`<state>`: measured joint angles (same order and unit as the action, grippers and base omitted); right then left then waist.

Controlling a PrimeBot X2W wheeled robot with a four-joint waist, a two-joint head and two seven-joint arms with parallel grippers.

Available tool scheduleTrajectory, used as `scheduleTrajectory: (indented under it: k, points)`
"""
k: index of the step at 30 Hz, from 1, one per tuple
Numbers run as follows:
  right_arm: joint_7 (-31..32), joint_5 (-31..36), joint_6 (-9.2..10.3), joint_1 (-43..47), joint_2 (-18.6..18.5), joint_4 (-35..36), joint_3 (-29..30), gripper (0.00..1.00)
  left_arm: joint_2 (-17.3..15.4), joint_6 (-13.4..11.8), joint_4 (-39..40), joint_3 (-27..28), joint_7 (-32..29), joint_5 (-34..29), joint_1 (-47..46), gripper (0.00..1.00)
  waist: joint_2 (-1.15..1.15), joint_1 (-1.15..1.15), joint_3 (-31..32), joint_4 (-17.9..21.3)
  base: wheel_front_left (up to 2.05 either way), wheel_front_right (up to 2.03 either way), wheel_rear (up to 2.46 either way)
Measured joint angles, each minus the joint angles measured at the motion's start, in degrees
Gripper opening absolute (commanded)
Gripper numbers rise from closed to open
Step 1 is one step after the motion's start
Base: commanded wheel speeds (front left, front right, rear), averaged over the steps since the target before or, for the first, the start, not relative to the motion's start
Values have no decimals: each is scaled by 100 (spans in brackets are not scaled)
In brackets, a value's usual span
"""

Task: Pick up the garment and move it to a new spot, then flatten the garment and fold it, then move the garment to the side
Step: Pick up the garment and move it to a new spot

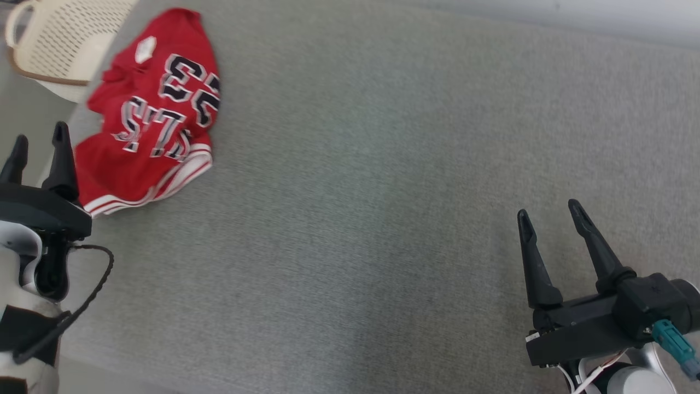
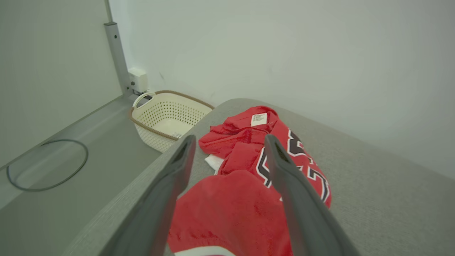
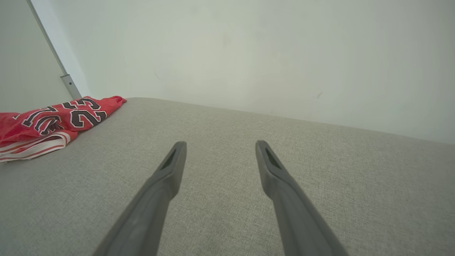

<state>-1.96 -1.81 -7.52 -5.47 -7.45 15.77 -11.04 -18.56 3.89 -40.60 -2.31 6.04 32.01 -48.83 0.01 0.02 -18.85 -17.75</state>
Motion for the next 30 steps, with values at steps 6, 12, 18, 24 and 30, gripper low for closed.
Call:
scheduleTrajectory:
  k: [6, 12, 18, 24, 30]
  points:
    - [26, -18, 0, -112, -66, 3, -12, 100, 19, 210, -948, -57, -298, 193, -390, 100, 0, 0, -414, 231, 0, 0, 0]
    - [-5, -54, 0, -244, -97, -12, -38, 100, 2, 310, -1652, -154, -471, 400, -695, 100, 0, 0, -771, 473, 0, 0, 0]
    - [-58, -120, 0, -326, -57, -90, -22, 100, -111, 333, -2025, -207, -131, 403, -926, 0, 0, 0, -939, 668, 0, 0, 0]
    - [-135, -162, 0, -315, -4, -220, 26, 100, -311, 269, -2023, -299, 604, 155, -1128, 0, 0, -2, -797, 688, 0, 0, 0]
    - [-213, -179, 0, -258, 78, -326, 87, 100, -442, 31, -1277, -223, 877, -48, -1226, 0, 0, -2, -482, 647, 0, 0, 0]
